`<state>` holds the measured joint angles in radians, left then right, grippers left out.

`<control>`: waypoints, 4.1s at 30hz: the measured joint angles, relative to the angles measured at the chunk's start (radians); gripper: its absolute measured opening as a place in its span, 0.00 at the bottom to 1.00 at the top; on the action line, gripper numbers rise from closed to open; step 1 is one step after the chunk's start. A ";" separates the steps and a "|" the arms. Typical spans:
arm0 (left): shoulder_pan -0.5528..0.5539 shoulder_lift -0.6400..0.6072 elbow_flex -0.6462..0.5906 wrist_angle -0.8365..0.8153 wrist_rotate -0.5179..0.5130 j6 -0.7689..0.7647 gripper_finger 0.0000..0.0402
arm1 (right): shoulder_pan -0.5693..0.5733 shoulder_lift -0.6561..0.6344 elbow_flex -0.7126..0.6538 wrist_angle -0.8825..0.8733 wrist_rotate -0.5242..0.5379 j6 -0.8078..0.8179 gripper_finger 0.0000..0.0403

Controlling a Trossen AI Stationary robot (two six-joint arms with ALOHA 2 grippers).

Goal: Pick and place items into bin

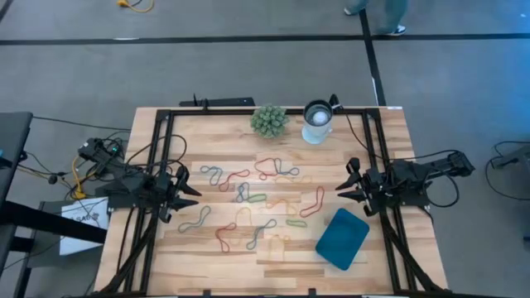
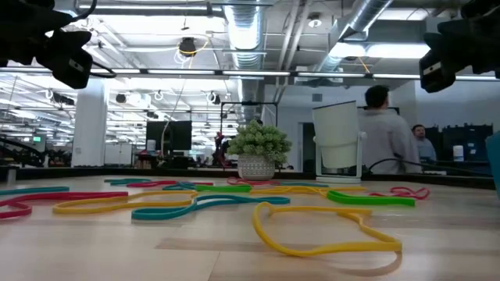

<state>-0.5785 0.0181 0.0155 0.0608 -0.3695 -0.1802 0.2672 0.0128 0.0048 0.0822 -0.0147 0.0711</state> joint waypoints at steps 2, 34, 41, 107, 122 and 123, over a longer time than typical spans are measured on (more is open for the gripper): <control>0.000 0.000 0.000 0.000 0.000 0.000 0.29 | 0.000 0.000 0.000 0.000 0.000 0.000 0.20; 0.000 0.000 0.000 0.000 0.000 0.000 0.29 | 0.000 0.000 0.000 0.000 0.000 0.000 0.20; 0.000 0.000 0.000 0.000 0.000 0.000 0.29 | -0.001 0.000 0.000 0.000 0.000 -0.075 0.20; 0.058 0.034 0.002 0.002 -0.364 -0.128 0.29 | -0.040 0.000 0.000 0.270 0.047 -0.174 0.20; 0.057 0.034 -0.001 0.083 -0.289 -0.102 0.29 | -0.041 0.017 0.000 0.245 0.340 0.064 0.19; 0.057 0.034 -0.001 0.101 -0.289 -0.086 0.29 | -0.040 0.033 0.001 0.253 0.354 0.064 0.19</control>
<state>-0.5217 0.0521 0.0147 0.1619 -0.6586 -0.2661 0.2268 0.0455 0.0057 0.3355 0.3388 0.1349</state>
